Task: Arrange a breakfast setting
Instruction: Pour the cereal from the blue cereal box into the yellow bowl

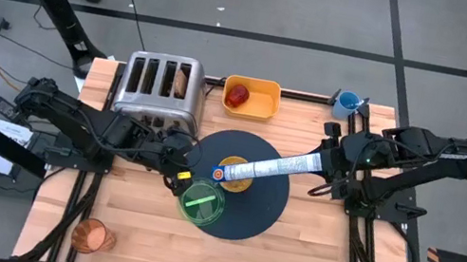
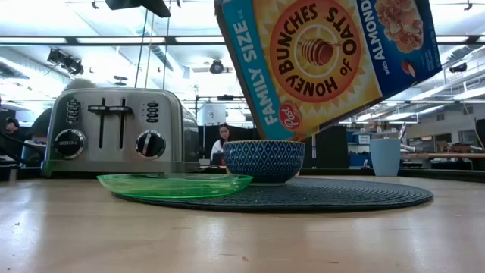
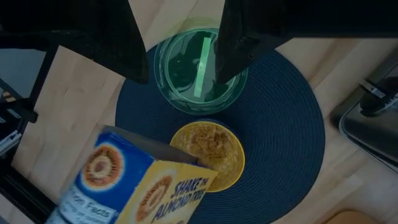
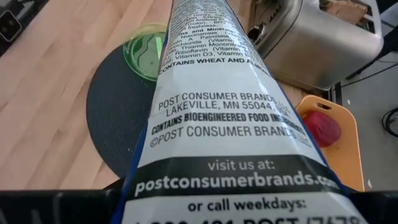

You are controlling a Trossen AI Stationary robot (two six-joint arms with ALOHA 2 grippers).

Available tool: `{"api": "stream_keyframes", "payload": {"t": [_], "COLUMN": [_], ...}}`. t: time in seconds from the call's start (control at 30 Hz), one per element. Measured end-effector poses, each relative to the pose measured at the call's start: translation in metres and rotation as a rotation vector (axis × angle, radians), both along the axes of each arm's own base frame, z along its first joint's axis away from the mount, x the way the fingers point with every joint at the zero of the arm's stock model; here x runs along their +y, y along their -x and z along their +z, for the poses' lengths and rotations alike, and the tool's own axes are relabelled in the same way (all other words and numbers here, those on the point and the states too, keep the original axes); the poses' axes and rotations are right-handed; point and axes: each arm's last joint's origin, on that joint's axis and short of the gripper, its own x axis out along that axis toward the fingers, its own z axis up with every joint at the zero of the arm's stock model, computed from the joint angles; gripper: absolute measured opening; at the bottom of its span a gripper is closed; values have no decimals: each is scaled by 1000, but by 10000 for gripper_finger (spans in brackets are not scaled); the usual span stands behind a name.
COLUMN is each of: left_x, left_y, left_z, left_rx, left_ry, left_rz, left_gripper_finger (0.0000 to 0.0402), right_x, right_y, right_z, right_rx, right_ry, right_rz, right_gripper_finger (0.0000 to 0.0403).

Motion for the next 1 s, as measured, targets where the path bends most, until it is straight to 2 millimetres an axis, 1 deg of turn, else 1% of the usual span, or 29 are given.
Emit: {"api": "stream_keyframes", "payload": {"t": [0.23,0.7,0.77,0.9,1.0], "left_x": [0,0,0,0,0], "left_y": [0,0,0,0,0], "left_z": [0,0,0,0,0], "left_rx": [4,2,2,1,1], "left_ry": [-13,-12,-11,-9,-9], "left_rz": [-15,-14,-14,-12,-11], "left_gripper_finger": [189,189,189,189,189], "right_x": [-1,-1,-2,-2,-2], "right_y": [1,-1,1,2,4], "right_z": [-1,2,0,3,1], "right_rx": [11,-27,-8,-31,-12], "right_ry": [-7,-17,5,-22,-32], "right_rz": [-23,-37,-57,-60,-67], "right_gripper_finger": [185,185,185,185,185]}}
